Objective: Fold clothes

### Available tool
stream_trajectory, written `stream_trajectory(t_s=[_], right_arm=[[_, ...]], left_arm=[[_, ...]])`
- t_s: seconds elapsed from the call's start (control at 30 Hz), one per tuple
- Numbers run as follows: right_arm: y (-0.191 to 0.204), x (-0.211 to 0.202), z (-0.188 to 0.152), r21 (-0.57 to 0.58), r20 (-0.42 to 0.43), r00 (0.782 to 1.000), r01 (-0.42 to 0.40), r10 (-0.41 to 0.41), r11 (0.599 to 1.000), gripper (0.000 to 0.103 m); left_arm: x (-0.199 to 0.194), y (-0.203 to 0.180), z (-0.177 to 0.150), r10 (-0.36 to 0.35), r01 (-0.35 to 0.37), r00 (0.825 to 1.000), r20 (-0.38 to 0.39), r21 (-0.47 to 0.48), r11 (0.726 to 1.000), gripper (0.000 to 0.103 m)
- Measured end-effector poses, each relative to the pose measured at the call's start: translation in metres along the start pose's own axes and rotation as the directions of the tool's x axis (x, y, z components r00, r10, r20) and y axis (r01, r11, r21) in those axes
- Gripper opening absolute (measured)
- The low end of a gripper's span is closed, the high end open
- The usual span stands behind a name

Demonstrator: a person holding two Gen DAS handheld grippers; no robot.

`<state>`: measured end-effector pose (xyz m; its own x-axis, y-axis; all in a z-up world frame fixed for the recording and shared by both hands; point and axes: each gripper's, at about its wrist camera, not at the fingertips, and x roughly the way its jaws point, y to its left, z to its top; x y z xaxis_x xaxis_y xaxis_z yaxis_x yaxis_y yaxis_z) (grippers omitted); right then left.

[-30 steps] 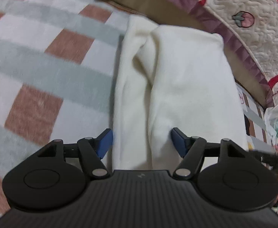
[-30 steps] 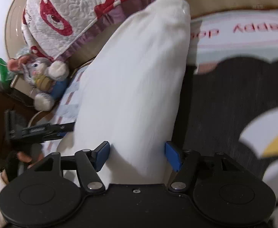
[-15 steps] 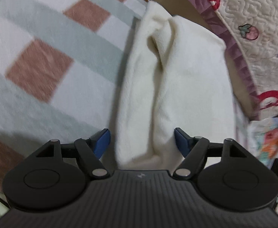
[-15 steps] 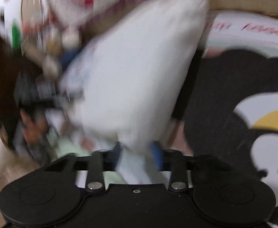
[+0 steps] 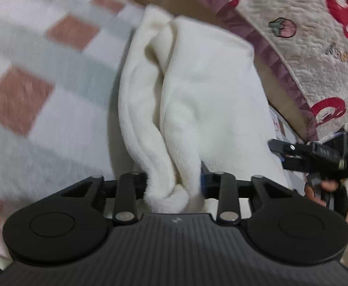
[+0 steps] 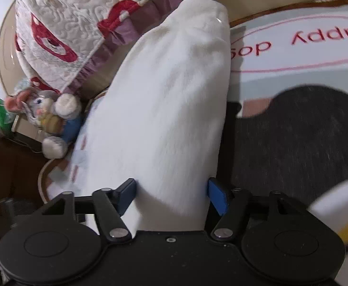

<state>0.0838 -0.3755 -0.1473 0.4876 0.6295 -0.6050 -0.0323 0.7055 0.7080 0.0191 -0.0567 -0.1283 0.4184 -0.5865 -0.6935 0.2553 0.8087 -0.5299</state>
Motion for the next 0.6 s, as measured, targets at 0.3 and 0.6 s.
stream_trajectory(t_s=[0.3, 0.6], right_arm=[[0.001, 0.034, 0.012, 0.011, 0.018, 0.999, -0.028, 0.028, 1.0, 0.087], [0.045, 0.014, 0.017, -0.2, 0.107, 0.994, 0.017, 0.005, 0.98, 0.053]], left_arm=[[0.02, 0.035, 0.0, -0.087, 0.086, 0.996, 0.008, -0.252, 0.964, 0.038], [-0.003, -0.018, 0.0, 0.052, -0.068, 0.988, 0.145, 0.105, 0.992, 0.024]])
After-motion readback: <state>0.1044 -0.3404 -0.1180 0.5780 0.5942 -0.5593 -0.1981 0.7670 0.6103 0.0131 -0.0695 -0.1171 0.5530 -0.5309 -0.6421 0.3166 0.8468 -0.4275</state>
